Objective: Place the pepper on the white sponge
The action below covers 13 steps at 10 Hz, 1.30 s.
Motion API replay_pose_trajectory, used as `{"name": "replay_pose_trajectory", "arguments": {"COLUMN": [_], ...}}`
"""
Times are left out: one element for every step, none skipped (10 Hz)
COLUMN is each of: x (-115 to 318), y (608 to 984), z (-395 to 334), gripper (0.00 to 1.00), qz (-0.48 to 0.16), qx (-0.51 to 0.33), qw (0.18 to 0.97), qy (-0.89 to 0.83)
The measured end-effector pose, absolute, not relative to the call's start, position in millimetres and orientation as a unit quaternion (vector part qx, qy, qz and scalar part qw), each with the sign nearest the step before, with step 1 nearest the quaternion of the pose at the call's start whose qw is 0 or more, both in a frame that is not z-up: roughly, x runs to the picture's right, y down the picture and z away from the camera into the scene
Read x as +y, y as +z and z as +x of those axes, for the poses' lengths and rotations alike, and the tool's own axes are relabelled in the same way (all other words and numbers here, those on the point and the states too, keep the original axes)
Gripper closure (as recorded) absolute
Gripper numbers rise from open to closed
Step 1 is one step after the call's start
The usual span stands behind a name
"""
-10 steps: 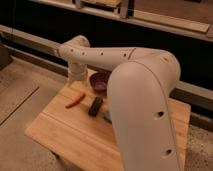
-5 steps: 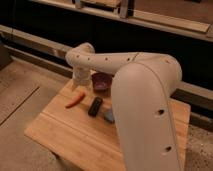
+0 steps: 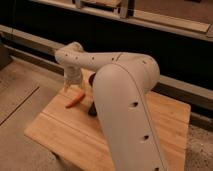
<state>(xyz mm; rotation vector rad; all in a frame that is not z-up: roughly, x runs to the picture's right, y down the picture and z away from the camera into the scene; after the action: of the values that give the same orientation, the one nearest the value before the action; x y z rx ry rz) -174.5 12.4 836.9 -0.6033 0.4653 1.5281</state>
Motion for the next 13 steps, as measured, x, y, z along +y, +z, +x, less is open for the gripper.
{"name": "replay_pose_trajectory", "arguments": {"x": [18, 22, 26, 30, 32, 34, 36, 39, 43, 45, 48, 51, 51], "y": [843, 847, 851, 856, 858, 861, 863, 865, 868, 870, 872, 875, 876], "z": [-174, -172, -168, -165, -163, -163, -162, -162, -162, -161, -161, -160, -159], "gripper": [0.35, 0.35, 0.35, 0.35, 0.35, 0.35, 0.35, 0.35, 0.35, 0.35, 0.35, 0.38, 0.44], "qz": [-0.273, -0.276, -0.279, -0.282, -0.283, -0.285, -0.288, -0.291, -0.296, -0.298, -0.302, -0.304, -0.304], "qx": [0.211, 0.217, 0.225, 0.232, 0.235, 0.239, 0.242, 0.244, 0.248, 0.250, 0.253, 0.256, 0.256], "qw": [0.649, 0.643, 0.637, 0.632, 0.629, 0.628, 0.627, 0.626, 0.624, 0.622, 0.620, 0.619, 0.620], "qy": [0.678, 0.681, 0.683, 0.684, 0.684, 0.683, 0.682, 0.681, 0.680, 0.680, 0.679, 0.677, 0.676]}}
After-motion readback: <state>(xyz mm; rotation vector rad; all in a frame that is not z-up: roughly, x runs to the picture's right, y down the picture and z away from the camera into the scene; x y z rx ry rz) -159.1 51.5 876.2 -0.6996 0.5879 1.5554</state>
